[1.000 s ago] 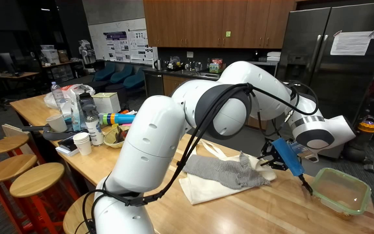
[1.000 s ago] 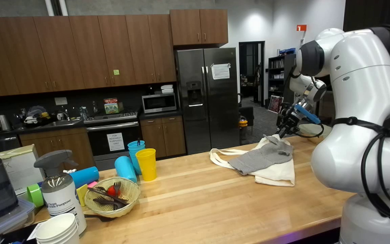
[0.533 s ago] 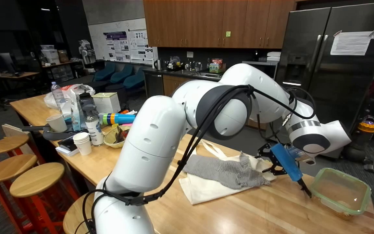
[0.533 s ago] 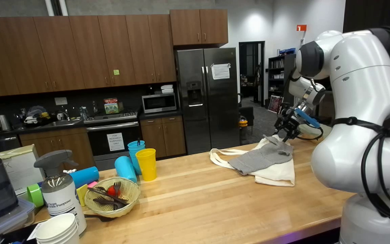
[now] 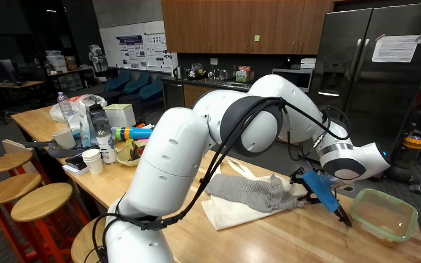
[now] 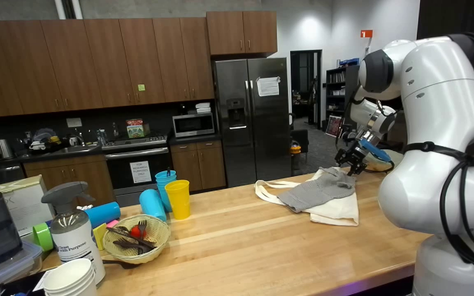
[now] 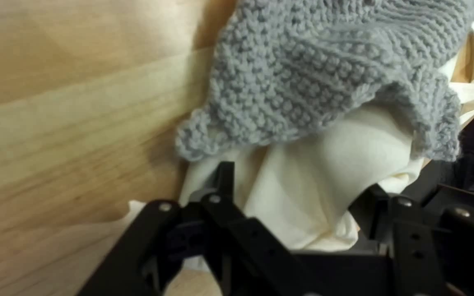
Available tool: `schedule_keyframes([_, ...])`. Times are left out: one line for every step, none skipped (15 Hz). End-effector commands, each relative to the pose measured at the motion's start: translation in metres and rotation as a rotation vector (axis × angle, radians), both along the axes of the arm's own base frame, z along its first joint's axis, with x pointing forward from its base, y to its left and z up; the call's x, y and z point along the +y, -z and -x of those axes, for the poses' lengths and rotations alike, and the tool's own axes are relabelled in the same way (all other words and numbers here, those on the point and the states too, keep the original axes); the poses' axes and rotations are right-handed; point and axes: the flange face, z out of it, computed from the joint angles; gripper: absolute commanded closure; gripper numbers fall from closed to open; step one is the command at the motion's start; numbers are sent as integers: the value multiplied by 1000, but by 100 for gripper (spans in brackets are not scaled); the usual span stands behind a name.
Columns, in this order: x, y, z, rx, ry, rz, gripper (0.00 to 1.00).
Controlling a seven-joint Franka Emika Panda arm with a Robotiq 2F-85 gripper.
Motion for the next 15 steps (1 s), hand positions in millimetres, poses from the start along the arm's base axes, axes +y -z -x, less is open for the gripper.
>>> schedule_keyframes([-2, 1, 8, -32, -4, 34, 64])
schedule_keyframes([-3, 0, 9, -37, -2, 36, 72])
schedule_keyframes([-3, 1, 10, -41, -3, 39, 79])
schedule_keyframes([-4, 2, 11, -45, -4, 43, 87])
schedule_keyframes([-4, 2, 12, -47, -8, 50, 93])
schedule_keyframes([-5, 3, 13, -48, -8, 55, 99])
schedule_keyframes([-5, 4, 14, -52, -9, 58, 100])
schedule_keyframes([-5, 5, 15, -56, -7, 60, 100])
schedule_keyframes([-6, 5, 17, -60, -5, 62, 100])
schedule_keyframes([-6, 5, 18, -63, -6, 64, 99])
schedule_keyframes([-6, 6, 20, -64, -8, 69, 99])
schedule_keyframes([-6, 7, 22, -64, -11, 76, 99])
schedule_keyframes([-5, 8, 24, -58, -13, 89, 99])
schedule_keyframes([-5, 10, 27, -49, -14, 104, 99])
schedule_keyframes([-3, 11, 30, -38, -16, 121, 99])
